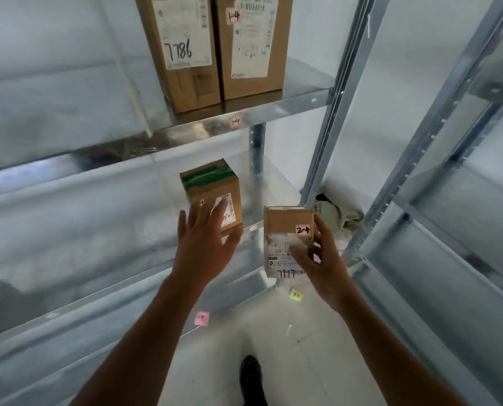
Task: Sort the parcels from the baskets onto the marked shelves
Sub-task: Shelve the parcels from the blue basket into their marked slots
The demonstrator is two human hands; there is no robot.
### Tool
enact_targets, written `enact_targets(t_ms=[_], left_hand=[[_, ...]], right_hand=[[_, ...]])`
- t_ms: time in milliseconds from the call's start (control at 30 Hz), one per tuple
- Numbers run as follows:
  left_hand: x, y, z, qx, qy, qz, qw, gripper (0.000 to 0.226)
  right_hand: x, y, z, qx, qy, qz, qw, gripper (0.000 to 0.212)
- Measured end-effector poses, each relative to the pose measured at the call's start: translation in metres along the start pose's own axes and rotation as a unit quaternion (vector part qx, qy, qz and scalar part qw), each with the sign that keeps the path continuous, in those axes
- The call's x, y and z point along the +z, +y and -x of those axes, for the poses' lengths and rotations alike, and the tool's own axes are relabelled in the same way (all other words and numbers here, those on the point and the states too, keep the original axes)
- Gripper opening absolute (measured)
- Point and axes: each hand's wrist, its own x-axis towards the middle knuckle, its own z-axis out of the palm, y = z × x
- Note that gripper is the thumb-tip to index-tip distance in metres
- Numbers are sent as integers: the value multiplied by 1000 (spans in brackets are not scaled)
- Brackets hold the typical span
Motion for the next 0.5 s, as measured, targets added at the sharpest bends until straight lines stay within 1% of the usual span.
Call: enact_targets(t_ms=[100, 200, 267, 367, 433, 500], left_hand=[[7, -12, -36, -23, 5, 3, 1000, 63], [16, -24, -71, -69, 3, -8, 998, 69], [25, -27, -91, -90, -1, -7, 996, 69], [37, -29, -115, -101, 0, -28, 994, 68], [43, -31, -128, -107, -1, -50, 993, 68], [49, -35, -136, -113, -19, -63, 991, 68]], right_hand=[[1, 0, -42, 2, -28, 23, 999, 72], [1, 1, -84, 10, -51, 32, 998, 75], [1, 2, -112, 15, -73, 41, 996, 74], [2, 4, -152, 27, -89, 50, 994, 72], [3, 12, -176, 32, -105, 45, 993, 77], [3, 24, -196, 41, -118, 36, 992, 85]])
